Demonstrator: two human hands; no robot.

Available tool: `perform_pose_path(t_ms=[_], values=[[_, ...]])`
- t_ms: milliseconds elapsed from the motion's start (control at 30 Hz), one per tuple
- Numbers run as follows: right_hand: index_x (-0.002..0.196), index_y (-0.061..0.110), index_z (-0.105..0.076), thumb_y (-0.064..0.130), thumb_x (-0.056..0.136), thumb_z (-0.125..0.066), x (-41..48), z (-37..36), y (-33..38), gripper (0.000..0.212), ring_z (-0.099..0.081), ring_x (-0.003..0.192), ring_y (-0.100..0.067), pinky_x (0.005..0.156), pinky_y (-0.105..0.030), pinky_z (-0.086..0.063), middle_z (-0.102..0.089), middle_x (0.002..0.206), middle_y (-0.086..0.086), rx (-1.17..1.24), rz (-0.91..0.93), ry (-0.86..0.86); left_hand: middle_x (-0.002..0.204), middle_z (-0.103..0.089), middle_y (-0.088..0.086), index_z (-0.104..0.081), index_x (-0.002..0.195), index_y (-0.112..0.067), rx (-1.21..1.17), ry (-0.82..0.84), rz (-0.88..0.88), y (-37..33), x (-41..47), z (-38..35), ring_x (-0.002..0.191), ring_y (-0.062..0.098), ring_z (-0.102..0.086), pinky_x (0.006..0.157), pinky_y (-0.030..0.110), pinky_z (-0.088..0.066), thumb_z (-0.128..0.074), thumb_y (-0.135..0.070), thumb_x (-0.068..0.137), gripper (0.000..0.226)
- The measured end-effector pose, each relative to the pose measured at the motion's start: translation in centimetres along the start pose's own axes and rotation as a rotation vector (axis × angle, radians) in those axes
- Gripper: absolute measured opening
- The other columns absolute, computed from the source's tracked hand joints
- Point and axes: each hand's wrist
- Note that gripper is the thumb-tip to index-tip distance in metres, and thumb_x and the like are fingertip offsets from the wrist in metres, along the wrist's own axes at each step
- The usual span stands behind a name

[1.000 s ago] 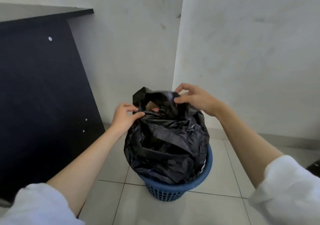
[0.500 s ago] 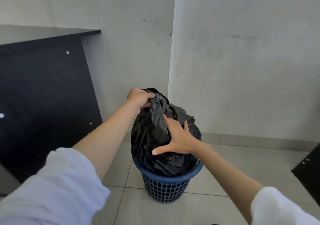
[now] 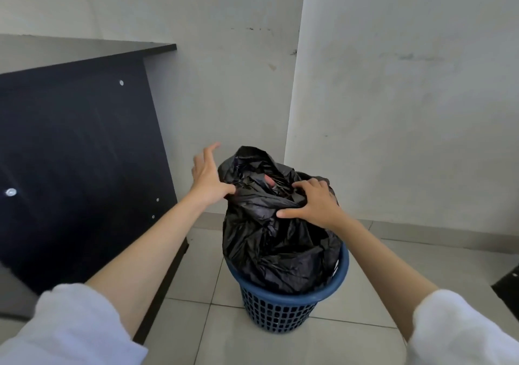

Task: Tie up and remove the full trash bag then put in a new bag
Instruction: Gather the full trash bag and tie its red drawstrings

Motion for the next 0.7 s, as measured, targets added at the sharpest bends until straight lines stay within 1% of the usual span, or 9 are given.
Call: perform_pose_path(t_ms=[67,133,167,233,333,400,500,567,700], values=[[0.140,0.022,-0.038,0.069,0.066,-0.068,-0.5,-0.8,0.1,0.092,-0.024,0.135,-0.020,0.113,-0.048,-0.026,-0.038,0.138,0.000,0.127,0.033,-0.027,0.139,-0.036,0.004,-0.039,0.134,-0.029,0.078,-0.110,-0.247,-1.0,-0.2,-0.5,0.131,0.024,-0.028,0.109,0.045,-0.030,-0.067,-0.006,0.075,0.070],[0.140,0.022,-0.038,0.069,0.072,-0.061,-1.2,-1.2,-0.1,0.086,-0.025,0.135,-0.016,0.113,-0.043,-0.026,-0.038,0.137,0.003,0.232,0.049,-0.064,0.130,-0.051,-0.003,-0.057,0.120,-0.027,0.115,-0.101,-0.398,-2.2,0.2,-1.4,0.127,0.022,-0.037,0.105,0.043,-0.033,-0.057,-0.015,0.085,0.038],[0.141,0.022,-0.038,0.068,0.076,-0.058,-1.4,-1.1,-0.2,0.082,-0.025,0.134,-0.015,0.113,-0.040,-0.026,-0.038,0.137,0.003,0.272,0.046,-0.084,0.128,-0.054,-0.005,-0.060,0.117,-0.028,0.179,-0.057,-0.410,-2.7,0.4,-2.1,0.126,0.021,-0.040,0.103,0.042,-0.034,-0.054,-0.022,0.089,0.030],[0.140,0.021,-0.040,0.064,0.082,-0.055,-1.8,-0.9,-0.6,0.074,-0.025,0.134,-0.013,0.111,-0.033,-0.026,-0.040,0.136,0.003,0.336,0.028,-0.120,0.133,-0.051,-0.006,-0.055,0.128,-0.034,0.360,0.089,-0.336,-3.4,0.8,-3.7,0.131,0.021,-0.036,0.102,0.045,-0.032,-0.049,-0.040,0.093,0.036],[0.135,0.020,-0.047,0.059,0.086,-0.053,-2.0,-0.4,-1.5,0.062,-0.030,0.130,-0.013,0.106,-0.029,-0.027,-0.045,0.130,0.003,0.366,0.003,-0.171,0.124,-0.052,0.001,-0.056,0.127,-0.035,0.481,0.175,-0.240,-3.1,1.0,-5.7,0.129,0.024,-0.036,0.099,0.046,-0.032,-0.048,-0.043,0.095,0.034],[0.126,0.020,-0.056,0.055,0.090,-0.050,-1.8,0.2,-2.2,0.051,-0.033,0.128,-0.016,0.106,-0.033,-0.031,-0.050,0.126,0.002,0.307,-0.031,-0.217,0.102,-0.053,-0.001,-0.067,0.106,-0.026,0.393,0.090,-0.255,-2.7,1.0,-6.5,0.117,0.024,-0.046,0.091,0.039,-0.038,-0.054,-0.036,0.093,0.021],[0.117,0.025,-0.065,0.031,0.096,-0.052,-1.3,1.2,-2.7,0.025,-0.033,0.126,-0.020,0.099,-0.035,-0.031,-0.052,0.123,0.002,0.109,-0.055,-0.358,0.096,-0.064,-0.001,-0.072,0.094,-0.016,-0.015,0.085,-0.218,-3.3,0.6,-6.3,0.101,0.017,-0.058,0.080,0.026,-0.039,-0.065,-0.026,0.088,0.014],[0.116,0.033,-0.065,0.017,0.093,-0.053,-1.2,1.8,-1.7,0.030,-0.034,0.121,-0.018,0.094,-0.032,-0.026,-0.053,0.119,0.008,0.120,0.062,-0.408,0.093,-0.069,-0.002,-0.073,0.091,-0.016,-0.223,0.133,-0.194,-4.2,0.0,-5.5,0.096,0.013,-0.060,0.081,0.023,-0.039,-0.069,-0.023,0.085,0.010],[0.099,0.053,-0.064,0.062,0.077,-0.055,-0.7,2.5,1.6,0.025,-0.056,0.103,-0.010,0.098,-0.048,-0.041,-0.065,0.100,0.019,0.458,0.146,-0.282,0.092,-0.072,-0.002,-0.073,0.094,-0.014,-0.354,0.189,-0.216,-5.5,-1.0,-4.6,0.089,0.007,-0.064,0.081,0.014,-0.045,-0.068,-0.024,0.086,0.013]])
Point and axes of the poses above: each hand's wrist, its own x-axis towards the middle knuckle, its own z-axis out of the back of the hand, y = z × x
